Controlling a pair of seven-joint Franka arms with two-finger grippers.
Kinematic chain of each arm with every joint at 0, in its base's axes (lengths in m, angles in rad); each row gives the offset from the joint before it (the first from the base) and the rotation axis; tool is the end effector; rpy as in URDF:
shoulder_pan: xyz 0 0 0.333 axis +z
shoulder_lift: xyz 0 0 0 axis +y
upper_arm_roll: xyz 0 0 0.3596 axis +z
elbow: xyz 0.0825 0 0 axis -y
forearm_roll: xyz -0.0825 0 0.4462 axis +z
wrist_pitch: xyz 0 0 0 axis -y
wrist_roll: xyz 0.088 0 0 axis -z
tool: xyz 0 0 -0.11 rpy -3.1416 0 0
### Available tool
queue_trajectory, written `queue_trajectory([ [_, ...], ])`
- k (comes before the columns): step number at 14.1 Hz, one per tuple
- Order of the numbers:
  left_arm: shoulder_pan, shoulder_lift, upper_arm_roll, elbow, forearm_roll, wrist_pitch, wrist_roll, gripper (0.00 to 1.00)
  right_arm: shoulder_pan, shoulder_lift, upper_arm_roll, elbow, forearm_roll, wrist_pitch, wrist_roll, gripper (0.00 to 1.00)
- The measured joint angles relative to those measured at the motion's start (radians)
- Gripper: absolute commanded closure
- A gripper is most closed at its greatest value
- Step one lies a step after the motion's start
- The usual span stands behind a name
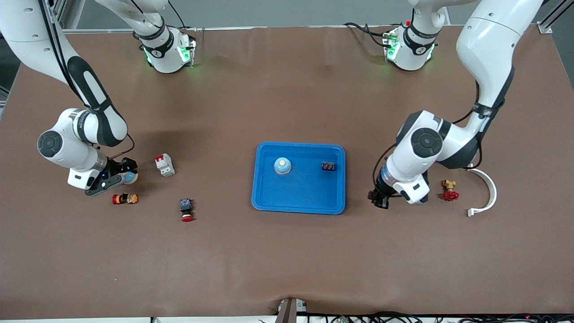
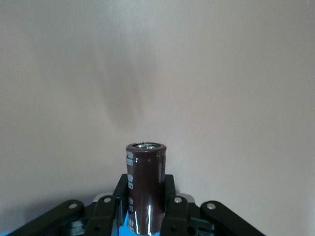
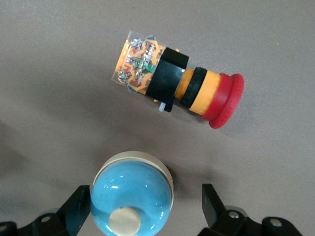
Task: Place electrolytic capacitor and blue bell in tray
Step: 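Grasp the bell with the right gripper while the left gripper carries the capacitor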
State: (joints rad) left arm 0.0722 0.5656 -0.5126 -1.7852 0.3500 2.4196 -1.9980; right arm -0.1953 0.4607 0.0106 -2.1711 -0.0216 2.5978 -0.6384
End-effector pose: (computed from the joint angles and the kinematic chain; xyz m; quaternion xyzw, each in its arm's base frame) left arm 0.6832 -0.2791 0.2795 0.7629 0.6416 0.0223 0.0765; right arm 0.5975 -0.1111 0.1563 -0.9722 -0.2335 0.0168 0.0040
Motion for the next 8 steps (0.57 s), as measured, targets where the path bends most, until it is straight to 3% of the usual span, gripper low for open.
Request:
queue_trajectory([
  [7, -0.149, 0.071, 0.000, 0.127, -0.001, -0.085, -0.243, 1.00, 0.000, 0.000, 0.003, 0.000, 0.000, 0.000, 0.000, 0.00],
  [8, -0.164, 0.083, 0.000, 0.136, -0.001, -0.086, -0.257, 1.00, 0.000, 0.000, 0.003, 0.000, 0.000, 0.000, 0.000, 0.04],
])
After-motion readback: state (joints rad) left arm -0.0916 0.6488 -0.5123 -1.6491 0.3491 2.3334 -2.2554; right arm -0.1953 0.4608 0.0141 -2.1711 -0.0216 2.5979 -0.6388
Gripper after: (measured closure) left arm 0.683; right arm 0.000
